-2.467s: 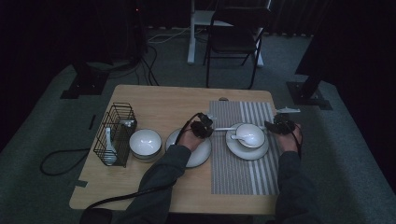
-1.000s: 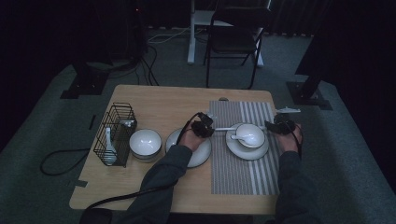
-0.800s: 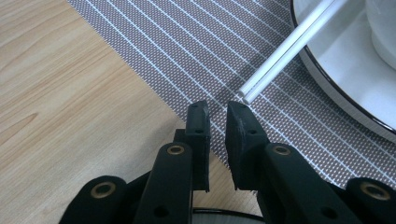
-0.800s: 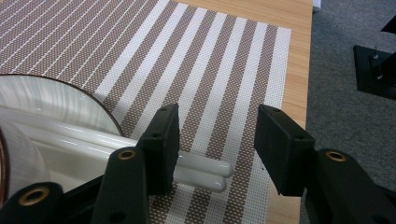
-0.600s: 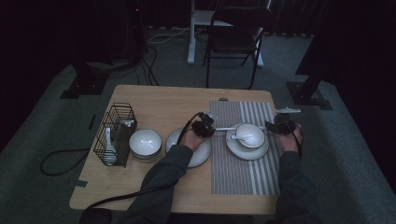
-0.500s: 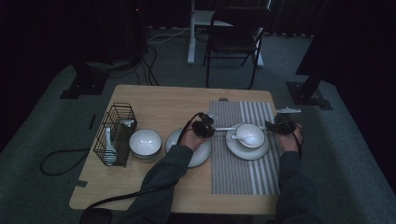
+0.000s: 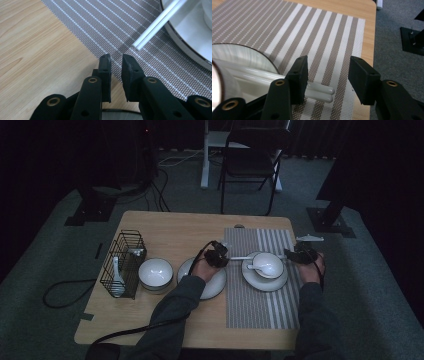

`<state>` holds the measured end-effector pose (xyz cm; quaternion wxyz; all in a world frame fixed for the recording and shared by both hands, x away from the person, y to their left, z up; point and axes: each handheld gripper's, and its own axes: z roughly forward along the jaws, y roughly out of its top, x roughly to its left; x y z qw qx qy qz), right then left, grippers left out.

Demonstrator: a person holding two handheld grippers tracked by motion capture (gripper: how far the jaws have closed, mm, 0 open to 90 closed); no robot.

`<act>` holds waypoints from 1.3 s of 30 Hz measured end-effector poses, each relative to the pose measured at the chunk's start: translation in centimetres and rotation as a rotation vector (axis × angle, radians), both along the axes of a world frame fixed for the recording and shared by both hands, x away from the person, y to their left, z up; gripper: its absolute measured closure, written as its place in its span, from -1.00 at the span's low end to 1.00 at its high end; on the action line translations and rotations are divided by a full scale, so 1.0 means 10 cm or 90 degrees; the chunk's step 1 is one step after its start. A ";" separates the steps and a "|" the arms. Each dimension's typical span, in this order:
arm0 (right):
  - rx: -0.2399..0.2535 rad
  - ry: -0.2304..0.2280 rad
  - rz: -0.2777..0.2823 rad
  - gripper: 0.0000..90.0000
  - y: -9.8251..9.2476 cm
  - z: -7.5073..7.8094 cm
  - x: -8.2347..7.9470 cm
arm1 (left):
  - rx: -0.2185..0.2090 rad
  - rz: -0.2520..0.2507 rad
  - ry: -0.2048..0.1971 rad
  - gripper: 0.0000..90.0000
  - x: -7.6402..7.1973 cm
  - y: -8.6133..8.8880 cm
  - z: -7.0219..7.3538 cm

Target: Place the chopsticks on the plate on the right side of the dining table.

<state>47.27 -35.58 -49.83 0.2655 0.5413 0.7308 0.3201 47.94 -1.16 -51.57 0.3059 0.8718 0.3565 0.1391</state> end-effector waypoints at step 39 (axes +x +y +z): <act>0.027 -0.073 0.025 0.10 0.04 0.06 -0.69 | -0.032 -0.003 -0.032 0.66 -0.14 0.16 0.13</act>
